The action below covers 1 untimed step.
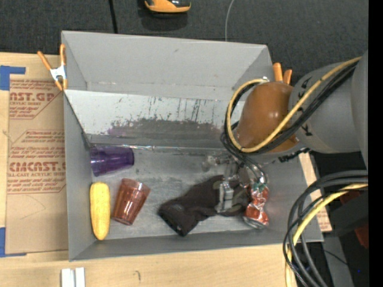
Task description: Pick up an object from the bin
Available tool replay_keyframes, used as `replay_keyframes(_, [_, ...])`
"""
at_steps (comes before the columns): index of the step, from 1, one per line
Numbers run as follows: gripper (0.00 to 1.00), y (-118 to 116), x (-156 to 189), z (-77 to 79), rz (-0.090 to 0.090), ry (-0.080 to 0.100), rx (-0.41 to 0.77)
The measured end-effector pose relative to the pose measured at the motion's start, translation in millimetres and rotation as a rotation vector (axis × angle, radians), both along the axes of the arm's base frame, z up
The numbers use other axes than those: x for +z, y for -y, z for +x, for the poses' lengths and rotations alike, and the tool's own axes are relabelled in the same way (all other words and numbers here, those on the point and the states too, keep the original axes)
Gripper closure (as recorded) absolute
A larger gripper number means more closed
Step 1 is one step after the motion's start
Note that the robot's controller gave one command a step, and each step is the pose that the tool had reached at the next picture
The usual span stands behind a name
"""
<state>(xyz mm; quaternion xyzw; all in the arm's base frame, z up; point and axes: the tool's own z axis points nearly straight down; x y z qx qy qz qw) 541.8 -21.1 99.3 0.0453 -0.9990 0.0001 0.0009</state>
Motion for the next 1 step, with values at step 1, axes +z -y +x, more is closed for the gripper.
replay_keyframes(1, [0.0, -1.5, -6.7, -1.6, 0.0, -0.001, -0.019])
